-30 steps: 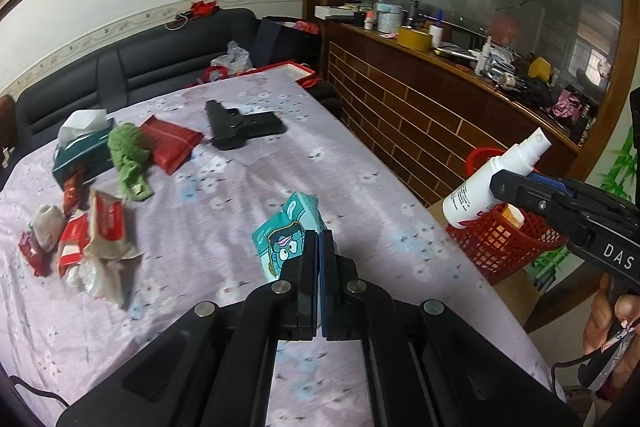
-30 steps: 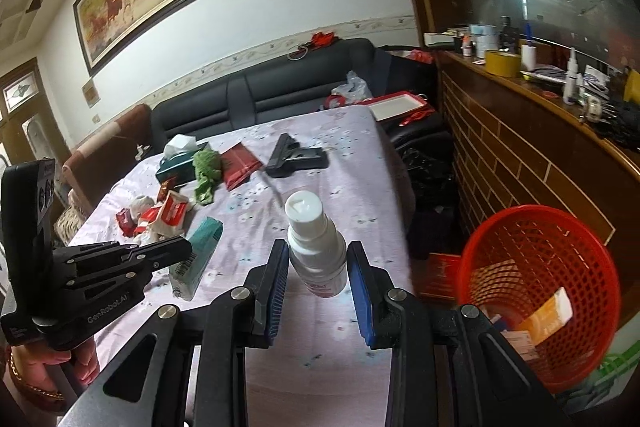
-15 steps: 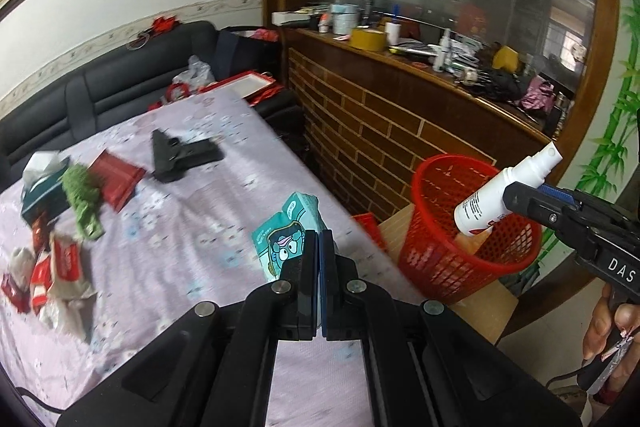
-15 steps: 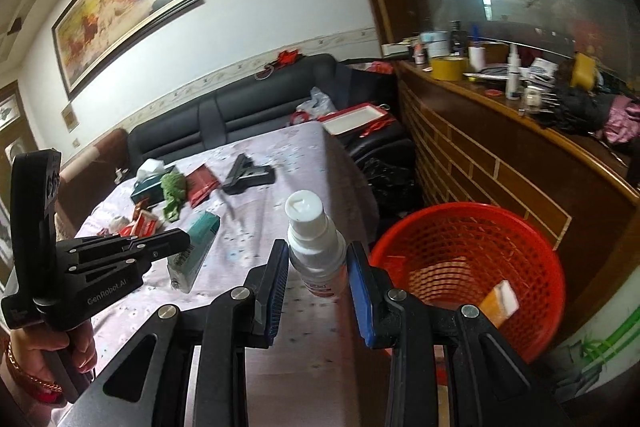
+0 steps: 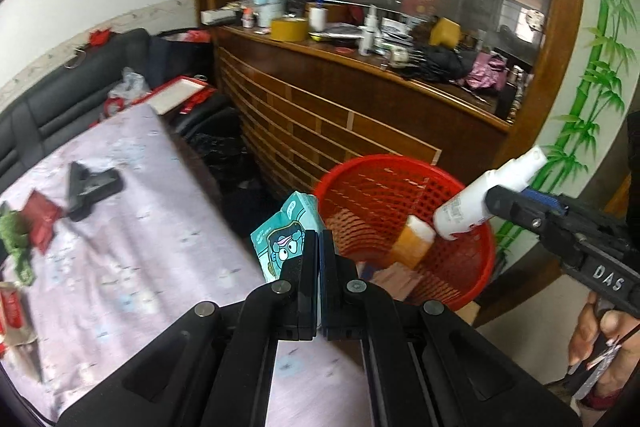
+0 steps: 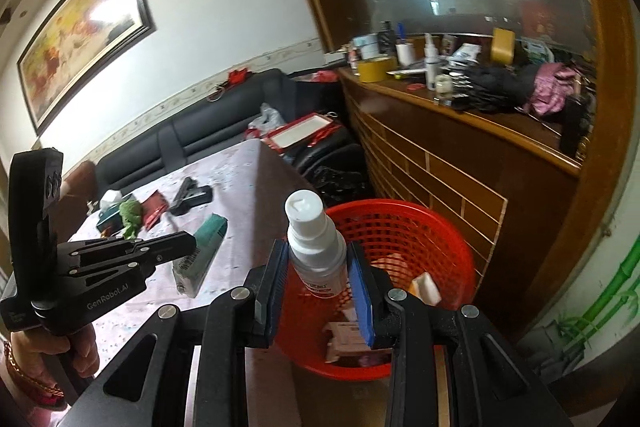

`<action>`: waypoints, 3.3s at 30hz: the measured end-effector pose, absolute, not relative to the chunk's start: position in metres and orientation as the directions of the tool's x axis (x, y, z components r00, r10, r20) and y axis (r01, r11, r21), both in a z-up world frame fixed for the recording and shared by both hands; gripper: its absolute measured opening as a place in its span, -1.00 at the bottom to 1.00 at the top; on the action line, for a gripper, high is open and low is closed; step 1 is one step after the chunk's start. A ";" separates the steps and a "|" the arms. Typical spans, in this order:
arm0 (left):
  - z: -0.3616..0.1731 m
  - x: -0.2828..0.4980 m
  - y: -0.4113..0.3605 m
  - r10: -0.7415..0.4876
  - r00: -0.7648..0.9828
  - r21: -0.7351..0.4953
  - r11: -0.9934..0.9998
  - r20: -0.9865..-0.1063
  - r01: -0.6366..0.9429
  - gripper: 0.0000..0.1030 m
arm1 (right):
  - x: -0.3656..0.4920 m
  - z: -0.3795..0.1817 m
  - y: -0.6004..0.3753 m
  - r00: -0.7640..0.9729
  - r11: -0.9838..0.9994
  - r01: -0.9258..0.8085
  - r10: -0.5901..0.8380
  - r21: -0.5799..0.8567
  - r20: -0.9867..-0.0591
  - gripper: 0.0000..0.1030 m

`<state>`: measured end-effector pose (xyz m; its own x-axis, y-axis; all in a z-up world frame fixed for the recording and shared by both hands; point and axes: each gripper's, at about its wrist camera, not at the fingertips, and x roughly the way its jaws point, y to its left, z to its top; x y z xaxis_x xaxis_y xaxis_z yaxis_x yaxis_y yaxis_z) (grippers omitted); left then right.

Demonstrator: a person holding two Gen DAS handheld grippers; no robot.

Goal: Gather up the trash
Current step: 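Carry the bottle and wipes pack over the red wastebasket, then open both tools to drop the items into the wastebasket, then move both open tools back over the bed toward the red wrappers, then grasp the red-pink wrapper with the left tool while the right tool grasps the white paper bag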

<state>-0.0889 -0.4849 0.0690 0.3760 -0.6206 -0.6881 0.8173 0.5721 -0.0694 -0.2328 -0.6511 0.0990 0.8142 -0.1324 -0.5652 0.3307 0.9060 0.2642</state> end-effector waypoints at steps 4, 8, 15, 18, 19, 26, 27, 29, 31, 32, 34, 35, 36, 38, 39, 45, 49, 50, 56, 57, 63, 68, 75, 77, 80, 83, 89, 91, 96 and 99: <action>0.059 -0.096 -0.512 -0.643 0.322 -0.090 0.522 -0.695 0.848 -1.00 | -0.235 0.089 -0.666 0.803 0.890 0.359 -0.140 0.281 -0.580 -0.37; 0.050 -0.103 -0.531 -0.654 0.284 -0.102 0.486 -0.701 0.868 -1.00 | -0.236 0.078 -0.677 0.791 0.877 0.380 -0.144 0.294 -0.595 -0.37; 0.040 -0.100 -0.554 -0.679 0.212 -0.178 0.456 -0.703 0.872 -0.98 | -0.237 0.067 -0.688 0.772 0.866 0.403 -0.148 0.295 -0.618 -0.37; 0.036 -0.099 -0.558 -0.672 0.207 -0.188 0.465 -0.711 0.865 -0.21 | -0.236 0.062 -0.692 0.764 0.858 0.410 -0.139 0.309 -0.630 -0.34; 0.036 -0.098 -0.556 -0.670 0.223 -0.180 0.477 -0.708 0.860 0.21 | -0.236 0.061 -0.692 0.763 0.856 0.412 -0.138 0.311 -0.631 -0.22; 0.047 -0.086 -0.510 -0.652 0.312 -0.145 0.548 -0.691 0.824 0.36 | -0.239 0.068 -0.687 0.773 0.855 0.417 -0.156 0.307 -0.615 0.10; 0.049 -0.085 -0.501 -0.645 0.332 -0.135 0.563 -0.688 0.815 0.41 | -0.239 0.069 -0.685 0.775 0.857 0.415 -0.157 0.306 -0.612 0.12; 0.054 -0.082 -0.474 -0.623 0.402 -0.094 0.610 -0.671 0.787 0.59 | -0.236 0.073 -0.678 0.781 0.863 0.406 -0.157 0.300 -0.604 0.21; 0.057 -0.079 -0.450 -0.594 0.469 -0.053 0.654 -0.653 0.755 0.67 | -0.232 0.077 -0.668 0.790 0.873 0.389 -0.150 0.296 -0.595 0.41; 0.058 -0.077 -0.434 -0.568 0.512 -0.031 0.689 -0.644 0.724 0.71 | -0.230 0.078 -0.663 0.793 0.877 0.379 -0.145 0.294 -0.591 0.46; 0.057 -0.072 -0.408 -0.532 0.558 -0.015 0.732 -0.637 0.681 0.75 | -0.223 0.080 -0.651 0.802 0.888 0.358 -0.133 0.290 -0.582 0.64; 0.056 -0.068 -0.393 -0.512 0.574 -0.010 0.752 -0.639 0.659 0.75 | -0.220 0.081 -0.643 0.807 0.894 0.342 -0.122 0.289 -0.577 0.68; 0.054 -0.066 -0.383 -0.497 0.584 -0.006 0.765 -0.642 0.644 0.75 | -0.215 0.081 -0.635 0.812 0.900 0.326 -0.112 0.287 -0.573 0.77; 0.052 -0.061 -0.359 -0.466 0.602 -0.002 0.792 -0.648 0.611 0.75 | -0.206 0.082 -0.621 0.818 0.912 0.298 -0.092 0.281 -0.567 0.85; 0.051 -0.058 -0.346 -0.449 0.611 -0.002 0.807 -0.651 0.591 0.75 | -0.202 0.081 -0.614 0.820 0.918 0.285 -0.083 0.277 -0.566 0.85; 0.047 -0.043 -0.275 -0.379 0.655 -0.028 0.877 -0.654 0.479 0.75 | -0.174 0.076 -0.573 0.818 0.940 0.206 -0.014 0.270 -0.575 0.86; 0.048 -0.038 -0.237 -0.342 0.678 -0.033 0.904 -0.651 0.425 0.75 | -0.158 0.073 -0.543 0.811 0.952 0.160 0.023 0.259 -0.585 0.86; 0.047 -0.036 -0.225 -0.330 0.685 -0.034 0.913 -0.650 0.407 0.75 | -0.156 0.072 -0.538 0.809 0.955 0.152 0.029 0.256 -0.586 0.86; 0.042 -0.024 -0.168 -0.281 0.697 -0.062 0.945 -0.660 0.322 0.75 | -0.133 0.069 -0.499 0.794 0.967 0.102 0.062 0.233 -0.605 0.86; 0.040 -0.021 -0.158 -0.270 0.698 -0.062 0.949 -0.663 0.308 0.75 | -0.129 0.069 -0.493 0.791 0.969 0.094 0.067 0.229 -0.608 0.86; 0.028 -0.007 -0.100 -0.181 0.725 -0.029 0.976 -0.664 0.218 0.75 | -0.095 0.066 -0.439 0.767 0.982 0.014 0.111 0.189 -0.633 0.86; 0.027 0.012 -0.047 -0.151 0.748 -0.054 0.987 -0.646 0.152 0.75 | -0.064 0.058 -0.390 0.745 0.984 -0.060 0.157 0.168 -0.648 0.86; 0.022 0.056 -0.003 -0.113 0.749 -0.070 0.994 -0.652 0.088 0.75 | -0.017 0.045 -0.329 0.703 0.975 -0.140 0.219 0.170 -0.677 0.86; 0.021 0.070 0.005 -0.106 0.744 -0.071 0.994 -0.659 0.079 0.75 | -0.001 0.042 -0.312 0.694 0.974 -0.156 0.227 0.165 -0.684 0.86; 0.018 0.089 0.011 -0.091 0.739 -0.057 0.996 -0.667 0.071 0.75 | 0.020 0.038 -0.291 0.676 0.968 -0.174 0.252 0.182 -0.693 0.86; 0.014 0.105 0.016 -0.082 0.731 -0.045 0.997 -0.677 0.070 0.75 | 0.042 0.033 -0.273 0.657 0.959 -0.191 0.283 0.208 -0.699 0.86; -0.002 0.130 0.022 -0.102 0.696 -0.077 0.995 -0.710 0.067 0.44 | 0.083 0.021 -0.243 0.616 0.944 -0.224 0.331 0.244 -0.715 0.62; -0.007 0.135 0.022 -0.092 0.689 -0.074 0.996 -0.719 0.055 0.43 | 0.096 0.016 -0.237 0.600 0.938 -0.223 0.346 0.265 -0.721 0.55; -0.015 0.145 0.018 -0.154 0.642 -0.125 0.988 -0.751 0.091 -0.39 | 0.119 -0.007 -0.232 0.563 0.944 -0.178 0.328 0.277 -0.759 0.04; -0.012 0.140 0.014 -0.160 0.656 -0.114 0.987 -0.738 0.112 -0.67 | 0.119 -0.015 -0.234 0.543 0.937 -0.179 0.348 0.299 -0.764 -0.32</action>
<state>0.1403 0.0137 -0.0122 0.6560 -0.1596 -0.7377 0.1116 0.9872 -0.1143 0.1194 -0.2335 -0.0148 0.5428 0.3478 -0.7645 -0.1790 0.9372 0.2993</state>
